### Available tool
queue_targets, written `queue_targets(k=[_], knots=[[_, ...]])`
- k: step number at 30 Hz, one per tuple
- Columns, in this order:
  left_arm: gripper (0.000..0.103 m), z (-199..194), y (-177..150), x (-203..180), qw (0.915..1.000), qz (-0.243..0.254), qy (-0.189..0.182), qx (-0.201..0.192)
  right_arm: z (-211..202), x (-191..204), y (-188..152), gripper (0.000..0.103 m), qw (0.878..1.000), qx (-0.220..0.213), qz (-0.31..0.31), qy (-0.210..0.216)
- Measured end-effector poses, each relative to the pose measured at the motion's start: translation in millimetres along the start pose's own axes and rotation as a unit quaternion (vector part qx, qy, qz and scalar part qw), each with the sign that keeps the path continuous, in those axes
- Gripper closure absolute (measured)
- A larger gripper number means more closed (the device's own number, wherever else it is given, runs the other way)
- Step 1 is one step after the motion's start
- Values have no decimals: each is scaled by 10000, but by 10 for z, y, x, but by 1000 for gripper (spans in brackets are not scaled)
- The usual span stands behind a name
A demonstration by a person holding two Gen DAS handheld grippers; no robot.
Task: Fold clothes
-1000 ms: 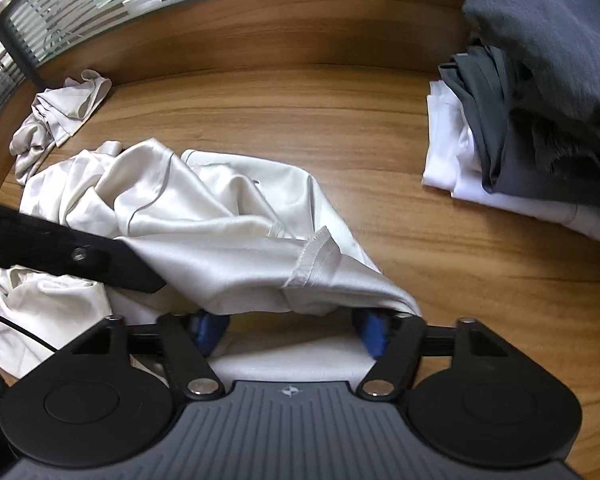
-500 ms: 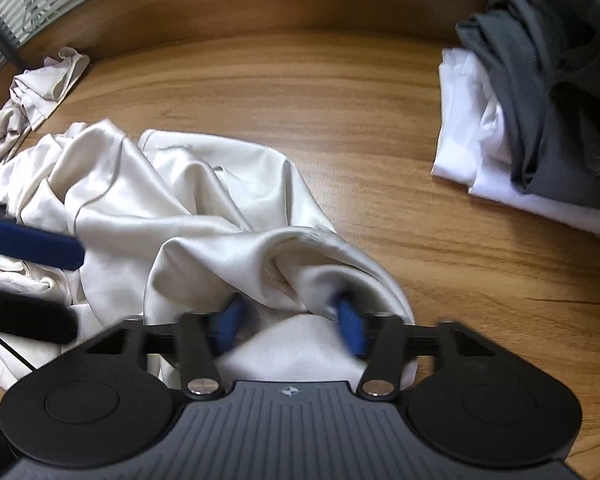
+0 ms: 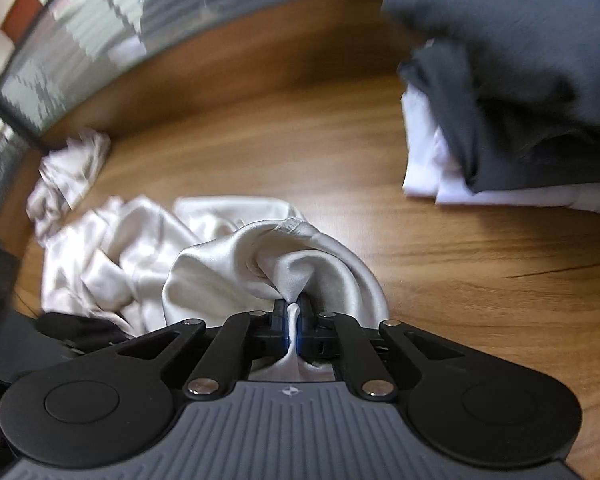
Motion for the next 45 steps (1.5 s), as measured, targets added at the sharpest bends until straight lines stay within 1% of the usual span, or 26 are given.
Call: queue_targets(k=[2,3,5,6,7,8,10,11,13,16,17,20,25,29,33,35,37,39,41,43,45], knots=[[35,37,-21,52,9998,-55,206,-4,-209,25,34,100,9998,-202,82,4],[38,56,-27,94,9993,-76,379,-10,-312,31,43,100,9995,-295,123,-11],[66,76,-32,186,9975,-117,699,-67,-508,33,45,100,9987,-467,220,-53],[73,58,-21,215,9967,-139,781,-154,-600,27,38,100,9981,-545,283,-74],[82,43,-11,248,9959,-186,855,-222,-692,21,31,100,9974,-624,346,-94],[86,31,-1,289,9951,-287,910,-275,-776,12,17,100,9968,-682,393,-111],[88,-14,28,376,9925,-489,1032,-442,-897,-2,-36,100,9962,-735,433,-172],[95,-42,46,431,9903,-578,1152,-526,-954,-9,-63,100,9959,-758,449,-205],[94,-100,84,523,9871,-662,1295,-664,-1002,-23,-133,100,9954,-762,507,-290],[96,-198,152,776,9787,-859,1663,-840,-1026,-64,-257,100,9936,-798,698,-396],[95,-220,173,863,9771,-921,1714,-860,-1030,-84,-298,100,9925,-832,783,-433],[93,-269,183,1079,9757,-1250,1608,-803,-1006,-132,-405,100,9894,-877,1051,-474],[92,-358,177,1218,9703,-1439,1718,-907,-938,-174,-508,100,9845,-950,1353,-578],[92,-416,177,1349,9640,-1735,1775,-960,-941,-229,-604,100,9797,-985,1552,-796],[92,-493,222,1505,9564,-1591,2188,-1103,-966,-319,-738,103,9733,-994,1782,-1053],[92,-533,251,1601,9568,-1600,2177,-1076,-968,-389,-839,103,9704,-952,1908,-1136],[92,-563,289,1699,9560,-1614,2211,-1057,-923,-397,-940,103,9714,-834,1886,-1179],[92,-541,364,1770,9518,-1605,2379,-1079,-846,-370,-1036,103,9741,-678,1805,-1185],[92,-563,415,1885,9480,-1568,2545,-1094,-802,-385,-1137,103,9724,-596,1793,-1370],[91,-590,452,1986,9493,-1610,2494,-1032,-767,-407,-1214,103,9714,-556,1813,-1426],[89,-569,513,2025,9550,-1610,2320,-906,-726,-398,-1265,103,9732,-495,1744,-1413]])
Point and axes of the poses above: each gripper's, at about its wrist camera, not at the fingertips, and z roughly the way its jaws point, x to its left, y to its top, the point moved 8 cm from there along z, roughly the way its jaws point, and after that the axes turned 14 degrees about -z, right-handed, at the moved point
